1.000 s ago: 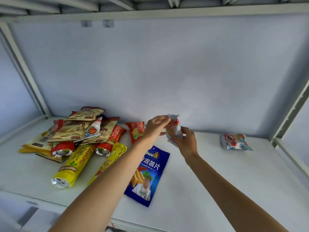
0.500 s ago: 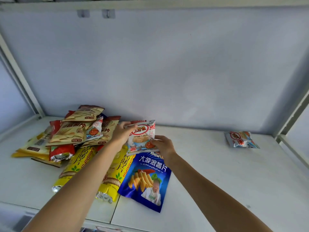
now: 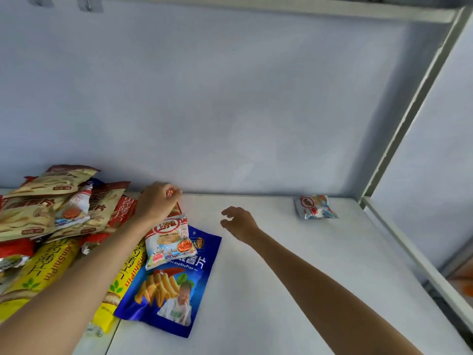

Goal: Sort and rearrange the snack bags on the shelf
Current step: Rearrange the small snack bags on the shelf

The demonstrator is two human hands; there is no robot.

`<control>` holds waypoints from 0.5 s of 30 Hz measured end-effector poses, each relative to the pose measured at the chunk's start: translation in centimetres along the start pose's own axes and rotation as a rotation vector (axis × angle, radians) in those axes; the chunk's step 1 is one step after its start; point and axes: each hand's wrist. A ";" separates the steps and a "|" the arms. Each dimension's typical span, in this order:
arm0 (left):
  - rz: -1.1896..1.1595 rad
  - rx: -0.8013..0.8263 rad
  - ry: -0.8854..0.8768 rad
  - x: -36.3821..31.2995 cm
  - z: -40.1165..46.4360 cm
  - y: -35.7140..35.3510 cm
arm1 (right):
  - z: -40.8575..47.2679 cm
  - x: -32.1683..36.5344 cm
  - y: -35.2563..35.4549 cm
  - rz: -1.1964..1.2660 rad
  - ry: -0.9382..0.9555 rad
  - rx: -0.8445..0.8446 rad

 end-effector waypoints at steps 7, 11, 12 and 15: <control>0.027 0.113 -0.147 -6.3 -0.4 -4.7 | 1.3 -11.7 9.4 -0.406 -0.030 -0.183; 0.027 0.130 -0.166 -8.9 -0.6 -6.7 | 2.9 -16.9 13.0 -0.570 -0.058 -0.243; 0.021 0.120 -0.163 -9.3 -0.6 -7.0 | 3.4 -18.1 13.7 -0.628 -0.031 -0.255; 0.008 0.106 -0.132 -10.1 -1.0 -7.7 | 4.7 -20.8 15.4 -0.717 0.045 -0.220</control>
Point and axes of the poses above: each hand's wrist, its own z-axis towards the middle knuckle, its own y-axis out of the back of the hand, x = y × z, and after that the axes turned 1 degree about y, right-handed
